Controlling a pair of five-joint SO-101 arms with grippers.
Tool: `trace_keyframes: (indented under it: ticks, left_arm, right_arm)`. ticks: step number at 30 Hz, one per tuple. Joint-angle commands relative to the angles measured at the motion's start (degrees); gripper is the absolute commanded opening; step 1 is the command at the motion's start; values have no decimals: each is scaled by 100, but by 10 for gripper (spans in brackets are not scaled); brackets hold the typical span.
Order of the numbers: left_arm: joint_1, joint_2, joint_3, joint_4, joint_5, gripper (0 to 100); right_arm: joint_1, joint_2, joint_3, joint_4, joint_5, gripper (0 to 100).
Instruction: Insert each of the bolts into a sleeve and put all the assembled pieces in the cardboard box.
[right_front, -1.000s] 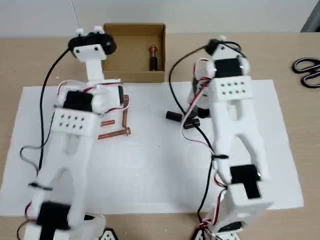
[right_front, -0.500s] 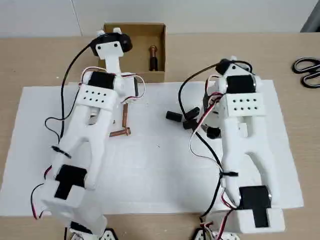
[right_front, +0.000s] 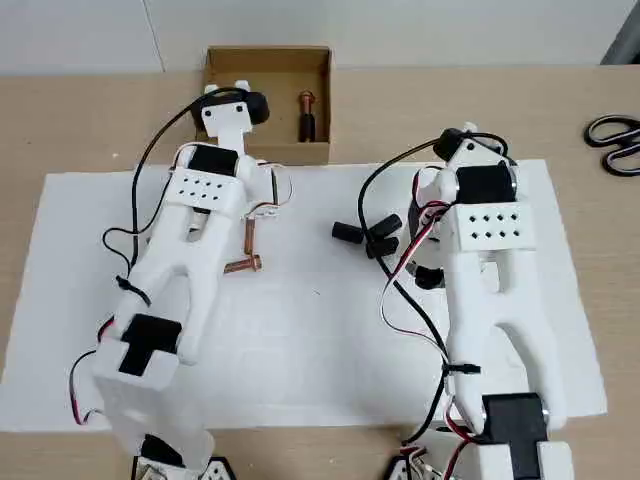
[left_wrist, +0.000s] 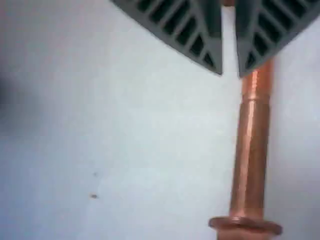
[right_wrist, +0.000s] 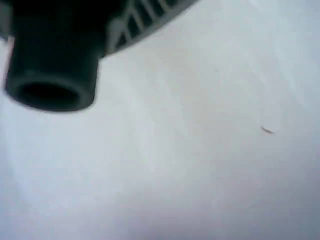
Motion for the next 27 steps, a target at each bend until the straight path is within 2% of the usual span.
trace_keyframes:
  ticks: [1, 4, 10, 27]
  left_arm:
    - [-105, 62, -356, -79, 26, 8]
    - [-237, 229, -532, -62, 26, 14]
    - [-316, 413, -637, 53, 0, 140]
    - [-316, 1116, -778, -308, -413, 141]
  right_arm:
    - [66, -259, -26, 31, 35, 3]
    - [66, -259, -26, 31, 35, 3]
    - [66, -259, -26, 31, 26, 3]
    - [66, -233, -18, 31, 26, 3]
